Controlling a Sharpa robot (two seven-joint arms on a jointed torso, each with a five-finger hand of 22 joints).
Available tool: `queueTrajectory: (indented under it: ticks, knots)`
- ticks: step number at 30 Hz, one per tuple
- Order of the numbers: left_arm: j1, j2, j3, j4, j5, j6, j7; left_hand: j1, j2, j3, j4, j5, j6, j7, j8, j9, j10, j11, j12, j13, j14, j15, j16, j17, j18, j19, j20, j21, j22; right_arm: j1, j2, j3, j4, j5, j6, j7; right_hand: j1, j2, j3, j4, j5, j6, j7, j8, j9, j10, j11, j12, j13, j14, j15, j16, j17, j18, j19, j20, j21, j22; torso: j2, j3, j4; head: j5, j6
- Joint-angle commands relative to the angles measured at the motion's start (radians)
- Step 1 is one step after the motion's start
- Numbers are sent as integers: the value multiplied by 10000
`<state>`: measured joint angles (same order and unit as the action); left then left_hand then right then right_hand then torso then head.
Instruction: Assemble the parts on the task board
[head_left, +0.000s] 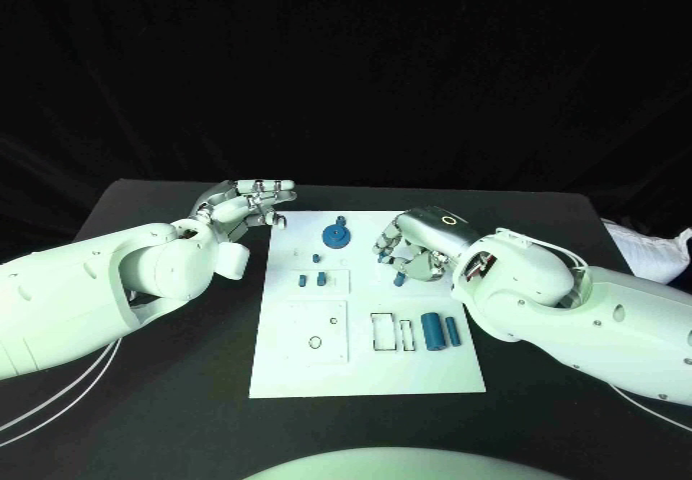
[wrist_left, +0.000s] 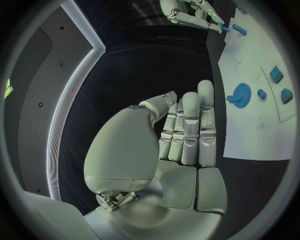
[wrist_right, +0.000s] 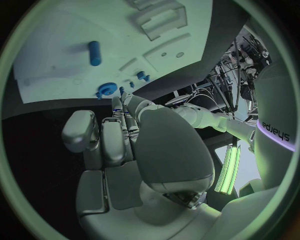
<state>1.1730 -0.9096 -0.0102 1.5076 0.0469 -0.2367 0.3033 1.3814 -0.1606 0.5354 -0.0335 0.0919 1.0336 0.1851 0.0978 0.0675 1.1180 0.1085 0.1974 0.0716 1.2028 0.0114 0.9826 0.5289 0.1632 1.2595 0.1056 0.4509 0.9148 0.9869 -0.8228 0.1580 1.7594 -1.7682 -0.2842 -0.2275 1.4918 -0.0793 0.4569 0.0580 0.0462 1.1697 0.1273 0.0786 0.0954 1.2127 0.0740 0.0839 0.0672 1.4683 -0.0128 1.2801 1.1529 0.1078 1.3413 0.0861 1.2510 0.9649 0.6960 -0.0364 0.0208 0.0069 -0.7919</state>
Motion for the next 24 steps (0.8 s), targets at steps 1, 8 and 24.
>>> queueTrajectory:
  ticks: [1, 8, 24]
  knots:
    - [-3, 38, 3, 22, -2, 207, 68, 71, 59, -67, 1, 7, -63, -16, 16, -12, -87, -5, 47, -9, -50, 20, -42, -9, 173, -66, -9, -55, -9, -190, 233, -75, 290, 91, -76, 280, -102, 16, 63, 3, 73, 25, 21, 19, 5, 134, -94, -50, 7, 375, -69, -36, -14, 33, 45, -7, 46, -2, -10, -8, 5, 180, -42]
    - [-7, 81, 3, 54, -2, 238, 72, 66, 61, -82, -2, 8, -77, -9, 11, -13, -103, 1, 50, -12, -57, 26, -43, -17, 172, -71, -5, -60, -12, -544, 763, -344, 177, 64, 179, 448, -106, 18, 100, -35, 80, 15, 34, 5, 7, 133, -86, -72, 6, 370, -67, -45, -33, 36, 36, -7, 36, -25, -3, -20, 16, 289, -49]
    - [-8, 98, 3, 159, -2, 279, 70, 66, 61, -82, -2, 8, -77, -9, 11, -13, -103, 1, 50, -12, -57, 26, -43, -17, 172, -71, -5, -60, -12, -955, 1355, -599, -420, -286, 581, 466, -124, 17, 123, -59, 80, 3, 47, -9, 7, 125, -75, -94, 4, 369, -61, -44, -36, 36, 34, -7, 36, -28, 19, -7, 2, 453, -128]
